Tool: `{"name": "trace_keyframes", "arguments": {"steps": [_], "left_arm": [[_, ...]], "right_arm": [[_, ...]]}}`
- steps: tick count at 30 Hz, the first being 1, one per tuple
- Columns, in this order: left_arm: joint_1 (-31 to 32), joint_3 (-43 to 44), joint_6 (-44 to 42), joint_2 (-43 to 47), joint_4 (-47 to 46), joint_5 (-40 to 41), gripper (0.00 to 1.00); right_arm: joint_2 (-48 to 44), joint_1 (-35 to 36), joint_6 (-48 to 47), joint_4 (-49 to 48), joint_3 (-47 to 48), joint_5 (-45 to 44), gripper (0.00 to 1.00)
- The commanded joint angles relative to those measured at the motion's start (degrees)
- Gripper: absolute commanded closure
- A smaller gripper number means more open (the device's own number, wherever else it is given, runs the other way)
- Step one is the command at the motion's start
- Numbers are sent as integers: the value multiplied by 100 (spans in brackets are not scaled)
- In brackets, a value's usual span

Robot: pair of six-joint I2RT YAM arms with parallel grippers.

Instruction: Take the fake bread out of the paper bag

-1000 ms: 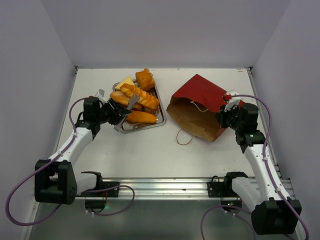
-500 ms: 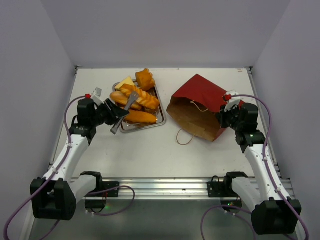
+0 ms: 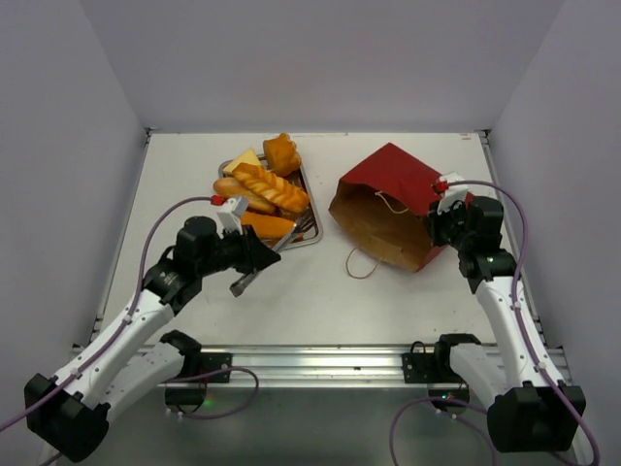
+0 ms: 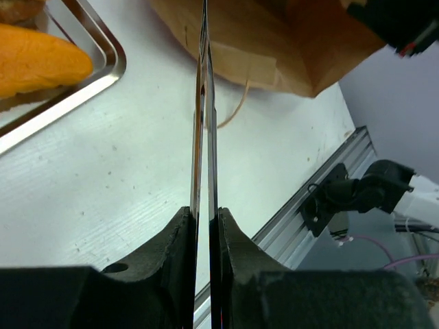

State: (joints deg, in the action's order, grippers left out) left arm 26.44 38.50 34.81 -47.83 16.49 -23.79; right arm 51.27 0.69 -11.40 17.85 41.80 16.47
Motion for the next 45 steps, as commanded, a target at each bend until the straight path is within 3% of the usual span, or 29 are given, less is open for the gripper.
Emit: {"name": "trace_keyframes", "arguments": {"steps": [1,5,9,14,18,24,34,40,45], "left_arm": [[597,-325,-202,327,-40,963,93],[1380,-904,17,415,-435,1638,93],[2310,-977,70,-119,-796,2404,93],[2788,-879,-219,-691,-1165,3677,92],[2876,-897,-562,-1411,-2096,3943,87],[3008,-739,-765,-2537,-2633,4172,73],[3025,-985,-712,-2784,-2888,4146,34],[3025,-853,-808,-2775,-2818,3962,18],[3025,-792,-897,-2662,-2722,3873,16]], "right_arm": [[181,-42,172,-80,600,-504,100],[524,-323,629,-10,1188,-522,100],[744,-429,919,149,1699,-303,100],[894,-482,1287,464,2269,75,100],[1069,-508,1947,606,2648,260,100],[1394,-561,3204,702,3123,-20,100],[1975,-806,4619,782,2904,585,100],[2115,-1018,4629,782,2659,498,100],[2256,-1158,4445,790,2482,472,100]]}}
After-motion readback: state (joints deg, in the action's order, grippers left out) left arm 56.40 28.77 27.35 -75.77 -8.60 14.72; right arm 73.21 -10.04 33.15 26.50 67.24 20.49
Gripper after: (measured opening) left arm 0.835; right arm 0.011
